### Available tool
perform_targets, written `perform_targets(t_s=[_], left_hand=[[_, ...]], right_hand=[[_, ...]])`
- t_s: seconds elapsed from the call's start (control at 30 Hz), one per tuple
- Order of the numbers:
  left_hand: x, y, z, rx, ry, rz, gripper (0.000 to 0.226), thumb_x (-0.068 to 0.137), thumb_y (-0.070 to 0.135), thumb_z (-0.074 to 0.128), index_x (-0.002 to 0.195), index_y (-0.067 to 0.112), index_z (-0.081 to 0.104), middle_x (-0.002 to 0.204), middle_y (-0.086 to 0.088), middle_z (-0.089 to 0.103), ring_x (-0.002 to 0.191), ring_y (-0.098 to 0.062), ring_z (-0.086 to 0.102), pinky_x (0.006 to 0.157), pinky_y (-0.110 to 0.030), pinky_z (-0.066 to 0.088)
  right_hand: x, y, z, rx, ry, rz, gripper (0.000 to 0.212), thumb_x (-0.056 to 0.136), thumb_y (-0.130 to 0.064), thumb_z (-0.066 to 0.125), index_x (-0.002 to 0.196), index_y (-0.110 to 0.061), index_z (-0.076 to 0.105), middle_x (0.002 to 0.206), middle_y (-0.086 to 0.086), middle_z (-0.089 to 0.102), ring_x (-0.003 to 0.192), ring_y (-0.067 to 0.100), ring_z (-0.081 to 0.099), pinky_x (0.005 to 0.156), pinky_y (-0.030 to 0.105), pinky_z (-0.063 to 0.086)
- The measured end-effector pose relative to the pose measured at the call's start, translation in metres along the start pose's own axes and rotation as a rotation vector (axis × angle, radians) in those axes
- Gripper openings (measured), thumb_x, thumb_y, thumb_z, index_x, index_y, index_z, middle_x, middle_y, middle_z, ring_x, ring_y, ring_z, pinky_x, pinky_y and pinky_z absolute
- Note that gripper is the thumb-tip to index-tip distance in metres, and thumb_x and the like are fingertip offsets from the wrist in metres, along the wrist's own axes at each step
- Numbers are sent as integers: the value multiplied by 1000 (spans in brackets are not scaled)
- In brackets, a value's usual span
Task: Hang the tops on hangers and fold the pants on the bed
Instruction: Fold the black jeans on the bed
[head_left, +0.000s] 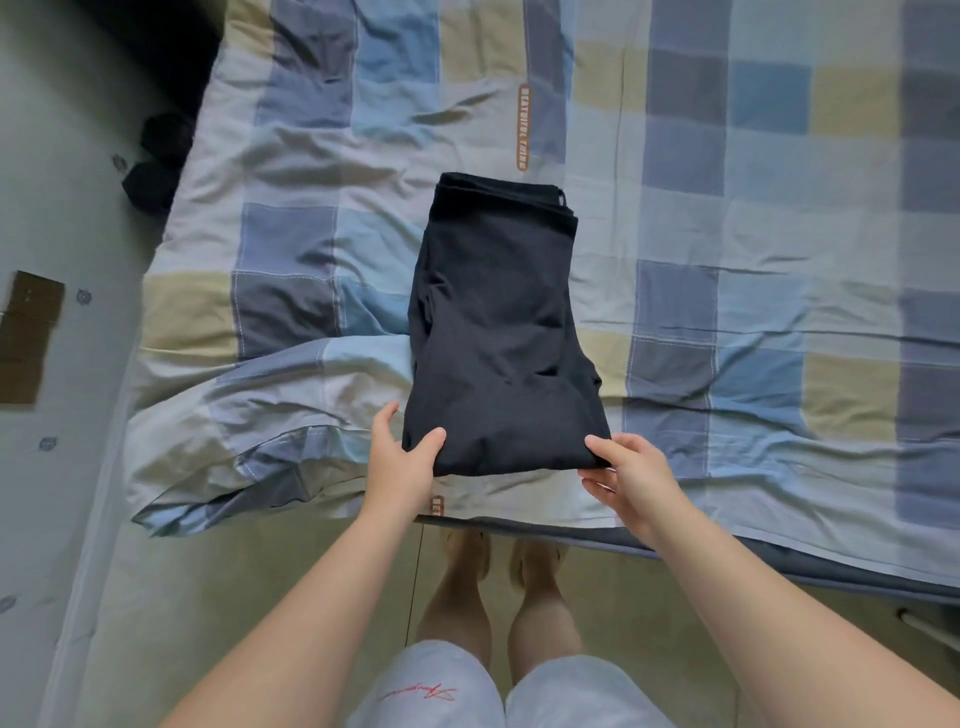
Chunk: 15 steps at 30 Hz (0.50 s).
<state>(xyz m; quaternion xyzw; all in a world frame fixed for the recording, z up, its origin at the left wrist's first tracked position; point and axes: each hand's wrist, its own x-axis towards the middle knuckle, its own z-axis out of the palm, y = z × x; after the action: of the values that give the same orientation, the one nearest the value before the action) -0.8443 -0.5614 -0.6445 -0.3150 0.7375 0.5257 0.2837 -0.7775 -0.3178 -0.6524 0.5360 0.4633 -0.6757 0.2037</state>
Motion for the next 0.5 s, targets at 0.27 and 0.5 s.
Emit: perform_targets(t_s=[0.27, 0.5], left_hand=[[20, 94, 9, -84, -14, 173, 13, 93, 18, 65, 96, 30, 68, 97, -4, 65, 86, -20, 62, 84, -50, 57], [70, 178, 28, -146, -25, 254, 13, 98, 29, 62, 89, 20, 63, 86, 7, 66, 75, -10, 66, 77, -33, 49]], right_hand=[[-6, -96, 21, 20, 13, -208, 7, 96, -13, 63, 94, -17, 68, 91, 4, 66, 62, 19, 63, 72, 32, 53], [33, -182, 48, 51, 11, -356, 11, 97, -23, 64, 91, -14, 64, 82, 7, 72, 82, 22, 72, 77, 31, 54]])
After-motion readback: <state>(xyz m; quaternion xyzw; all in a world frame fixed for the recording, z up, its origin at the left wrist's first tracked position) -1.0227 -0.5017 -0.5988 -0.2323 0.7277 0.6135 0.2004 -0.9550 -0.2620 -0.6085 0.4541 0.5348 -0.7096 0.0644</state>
